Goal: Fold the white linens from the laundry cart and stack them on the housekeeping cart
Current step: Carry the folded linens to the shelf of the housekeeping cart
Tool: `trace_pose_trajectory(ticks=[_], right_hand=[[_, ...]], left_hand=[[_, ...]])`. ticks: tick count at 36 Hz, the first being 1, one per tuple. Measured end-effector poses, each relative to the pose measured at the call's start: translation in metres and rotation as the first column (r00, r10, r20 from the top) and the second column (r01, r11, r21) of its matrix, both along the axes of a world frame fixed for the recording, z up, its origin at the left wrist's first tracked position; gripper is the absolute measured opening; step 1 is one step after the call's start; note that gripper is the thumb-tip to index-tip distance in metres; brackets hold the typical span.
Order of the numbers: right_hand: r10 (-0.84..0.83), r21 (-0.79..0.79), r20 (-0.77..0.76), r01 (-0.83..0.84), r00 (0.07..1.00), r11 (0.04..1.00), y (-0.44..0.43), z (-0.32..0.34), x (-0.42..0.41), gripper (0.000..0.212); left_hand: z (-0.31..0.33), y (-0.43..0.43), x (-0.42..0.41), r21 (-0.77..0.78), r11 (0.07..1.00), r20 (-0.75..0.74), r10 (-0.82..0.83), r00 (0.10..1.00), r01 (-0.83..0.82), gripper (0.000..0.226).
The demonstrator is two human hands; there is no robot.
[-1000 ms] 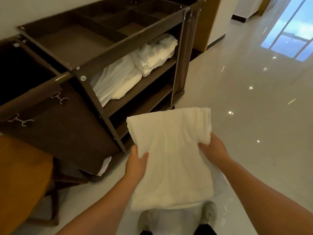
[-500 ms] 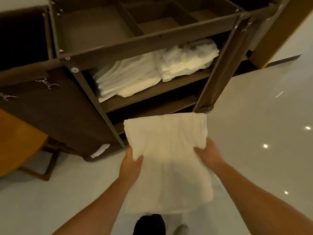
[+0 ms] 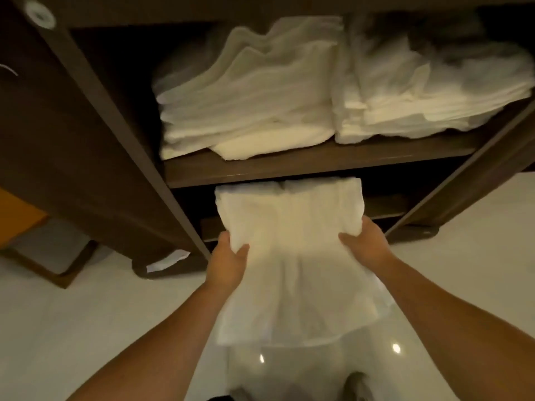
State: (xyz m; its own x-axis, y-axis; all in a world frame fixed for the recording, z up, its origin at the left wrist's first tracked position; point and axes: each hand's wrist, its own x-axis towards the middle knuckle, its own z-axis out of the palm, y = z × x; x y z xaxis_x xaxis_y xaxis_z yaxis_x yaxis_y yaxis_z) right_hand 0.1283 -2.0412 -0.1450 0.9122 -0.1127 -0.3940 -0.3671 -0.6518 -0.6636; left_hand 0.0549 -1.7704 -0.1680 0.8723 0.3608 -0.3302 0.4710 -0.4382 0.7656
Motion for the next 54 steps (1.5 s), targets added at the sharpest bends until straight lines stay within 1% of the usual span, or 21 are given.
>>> trace_pose_trajectory(ticks=[4,9,12,15,19,23,24,25,27,28,30,32,35,38,41,44,47,48,49,52,54], right_hand=[[0.063,0.022,0.097,-0.065,0.993,0.998,0.001,-0.036,0.053,0.038],[0.106,-0.014,0.262,-0.106,0.959,0.994,0.020,-0.077,0.113,0.062],[0.094,0.011,0.416,-0.108,0.904,0.994,0.034,-0.105,0.142,0.034],[0.158,-0.052,0.524,-0.153,0.837,0.987,0.045,-0.129,0.168,0.034],[0.170,-0.045,0.442,-0.168,0.881,0.985,0.048,-0.159,0.197,0.035],[0.143,-0.061,0.485,-0.129,0.863,0.990,0.045,-0.178,0.213,0.042],[0.145,-0.091,0.496,-0.115,0.856,0.989,0.045,-0.181,0.214,0.047],[0.187,-0.199,0.508,-0.097,0.841,0.975,0.044,-0.182,0.211,0.055],[0.383,-0.495,0.517,-0.097,0.765,0.863,0.041,-0.190,0.205,0.076],[0.460,-0.587,0.519,-0.091,0.721,0.805,0.038,-0.194,0.199,0.083],[0.535,-0.653,0.488,-0.118,0.689,0.748,0.031,-0.197,0.180,0.084],[0.699,-0.785,0.387,-0.182,0.602,0.592,0.023,-0.198,0.158,0.078],[0.837,-0.780,0.194,-0.438,0.511,0.448,0.011,-0.204,0.126,0.092],[0.893,-0.832,0.052,-0.475,0.447,0.286,0.004,-0.224,0.109,0.113],[0.893,-0.862,0.055,-0.430,0.447,0.269,0.007,-0.231,0.110,0.098],[0.897,-0.861,0.062,-0.431,0.438,0.270,0.014,-0.224,0.123,0.083],[0.899,-0.822,0.060,-0.489,0.435,0.292,0.022,-0.218,0.131,0.112],[0.897,-0.808,0.070,-0.502,0.437,0.308,0.025,-0.216,0.133,0.114],[0.896,-0.796,0.073,-0.515,0.438,0.317,0.029,-0.214,0.135,0.106],[0.898,-0.777,0.078,-0.537,0.434,0.327,0.042,-0.206,0.142,0.063],[0.897,-0.773,0.064,-0.547,0.438,0.322,0.051,-0.199,0.149,0.055]], left_hand=[[-0.041,0.002,0.045,0.074,0.996,0.061,0.051,0.997,-0.055,0.048],[-0.079,0.007,0.102,0.201,0.975,0.184,0.057,0.981,-0.094,0.043],[-0.105,0.015,0.134,0.315,0.942,0.220,0.050,0.974,-0.119,0.043],[-0.131,0.020,0.155,0.416,0.897,0.274,0.034,0.961,-0.150,0.044],[-0.160,0.031,0.172,0.566,0.803,0.257,0.046,0.965,-0.189,0.056],[-0.177,0.041,0.173,0.585,0.790,0.244,0.042,0.969,-0.182,0.065],[-0.178,0.041,0.170,0.632,0.755,0.242,0.022,0.970,-0.175,0.066],[-0.178,0.038,0.167,0.708,0.687,0.233,-0.013,0.973,-0.160,0.066],[-0.176,0.027,0.159,0.828,0.551,0.205,-0.128,0.970,-0.103,0.061],[-0.177,0.020,0.154,0.848,0.528,0.187,-0.210,0.960,-0.050,0.059],[-0.179,0.004,0.139,0.842,0.528,0.137,-0.405,0.904,0.108,0.059],[-0.184,-0.011,0.122,0.837,0.487,0.073,-0.551,0.831,0.249,0.069],[-0.202,-0.025,0.102,0.883,0.319,-0.103,-0.584,0.805,0.344,0.101],[-0.226,-0.032,0.093,0.921,0.187,-0.203,-0.520,0.830,0.342,0.112],[-0.226,-0.039,0.097,0.934,0.179,-0.201,-0.454,0.868,0.309,0.097],[-0.215,-0.038,0.109,0.925,0.247,-0.145,-0.473,0.869,0.289,0.084],[-0.209,-0.029,0.117,0.910,0.257,-0.150,-0.527,0.836,0.325,0.077],[-0.206,-0.025,0.118,0.903,0.261,-0.155,-0.543,0.825,0.341,0.075],[-0.203,-0.021,0.118,0.897,0.265,-0.158,-0.556,0.816,0.354,0.072],[-0.194,-0.010,0.125,0.894,0.270,-0.134,-0.602,0.788,0.358,0.064],[-0.190,-0.003,0.133,0.891,0.316,-0.067,-0.621,0.781,0.327,0.057]])
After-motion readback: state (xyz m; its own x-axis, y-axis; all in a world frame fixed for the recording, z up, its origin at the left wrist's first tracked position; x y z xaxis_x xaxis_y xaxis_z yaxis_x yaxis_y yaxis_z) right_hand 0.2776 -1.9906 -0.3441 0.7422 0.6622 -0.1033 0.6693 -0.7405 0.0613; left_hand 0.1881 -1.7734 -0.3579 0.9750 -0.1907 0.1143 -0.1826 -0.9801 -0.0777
